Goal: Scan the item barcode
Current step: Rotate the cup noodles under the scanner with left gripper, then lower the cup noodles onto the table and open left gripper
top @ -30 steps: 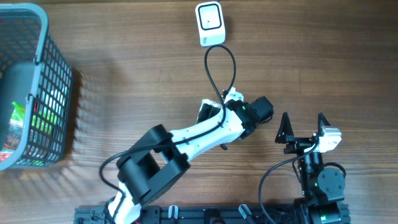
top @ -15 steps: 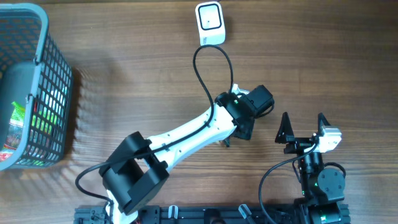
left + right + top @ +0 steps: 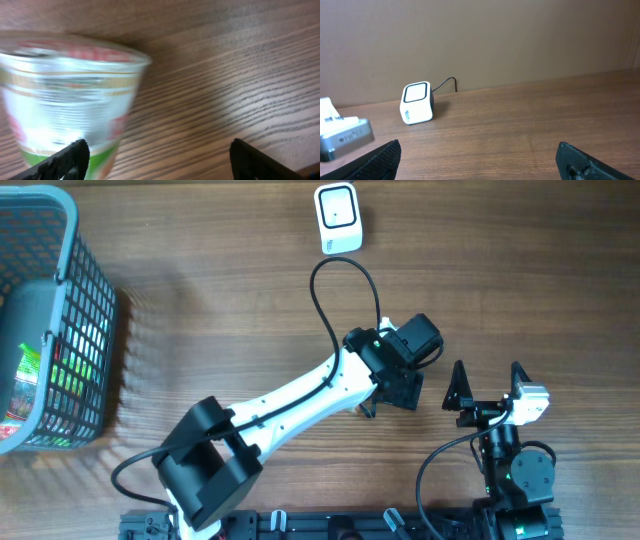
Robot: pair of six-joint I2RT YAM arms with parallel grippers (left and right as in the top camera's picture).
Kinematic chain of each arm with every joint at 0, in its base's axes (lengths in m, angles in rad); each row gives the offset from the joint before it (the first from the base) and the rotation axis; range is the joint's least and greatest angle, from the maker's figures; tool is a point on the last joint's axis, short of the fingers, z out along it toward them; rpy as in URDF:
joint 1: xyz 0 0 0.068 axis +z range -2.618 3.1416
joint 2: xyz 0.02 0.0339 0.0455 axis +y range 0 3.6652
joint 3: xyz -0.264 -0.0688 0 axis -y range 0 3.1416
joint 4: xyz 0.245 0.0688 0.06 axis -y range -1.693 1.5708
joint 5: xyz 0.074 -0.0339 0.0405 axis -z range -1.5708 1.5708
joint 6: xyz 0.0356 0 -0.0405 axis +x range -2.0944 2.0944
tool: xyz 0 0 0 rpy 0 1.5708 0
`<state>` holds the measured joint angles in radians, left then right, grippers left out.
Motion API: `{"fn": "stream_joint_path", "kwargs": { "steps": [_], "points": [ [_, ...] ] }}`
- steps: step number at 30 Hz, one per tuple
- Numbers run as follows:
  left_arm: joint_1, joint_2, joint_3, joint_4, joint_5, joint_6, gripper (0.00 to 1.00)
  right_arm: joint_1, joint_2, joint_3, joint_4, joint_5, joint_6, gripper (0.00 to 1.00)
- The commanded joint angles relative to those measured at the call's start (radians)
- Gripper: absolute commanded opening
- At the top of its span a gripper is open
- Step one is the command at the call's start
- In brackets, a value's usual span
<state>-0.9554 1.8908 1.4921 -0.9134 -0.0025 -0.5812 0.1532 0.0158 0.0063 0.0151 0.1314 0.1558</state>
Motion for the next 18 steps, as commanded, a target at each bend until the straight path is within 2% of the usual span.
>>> {"fn": "stream_joint_path", "kwargs": {
  "steps": [1,6,8,10,14,15,16,17,18],
  "points": [
    [0.004,-0.047,0.016,0.004,-0.059,-0.001,0.89,-0.004,-0.005,-0.001,0.005,0.005,0.002,1.0],
    [0.012,-0.047,0.032,0.019,-0.11,0.002,0.86,-0.004,-0.005,-0.001,0.005,0.005,0.002,1.0],
    [0.045,-0.056,0.074,-0.019,-0.155,0.002,0.86,-0.004,-0.005,-0.001,0.005,0.005,0.002,1.0],
    [0.112,-0.066,0.135,-0.093,-0.222,0.002,0.88,-0.004,-0.005,-0.001,0.005,0.005,0.002,1.0],
    [0.349,-0.071,0.167,-0.243,-0.197,0.002,0.85,-0.004,-0.005,-0.001,0.005,0.005,0.002,1.0],
    [0.394,-0.068,0.157,-0.269,-0.177,0.003,0.8,-0.004,-0.005,-0.001,0.005,0.005,0.002,1.0],
    [0.447,-0.063,0.139,-0.283,-0.137,0.03,0.64,-0.004,-0.005,-0.001,0.005,0.005,0.002,1.0],
    [0.483,-0.061,0.115,-0.277,-0.113,0.059,0.45,-0.004,-0.005,-0.001,0.005,0.005,0.002,1.0],
    [0.515,-0.061,0.079,-0.261,-0.113,0.058,0.18,-0.004,-0.005,-0.001,0.005,0.005,0.002,1.0]
  ]
}}
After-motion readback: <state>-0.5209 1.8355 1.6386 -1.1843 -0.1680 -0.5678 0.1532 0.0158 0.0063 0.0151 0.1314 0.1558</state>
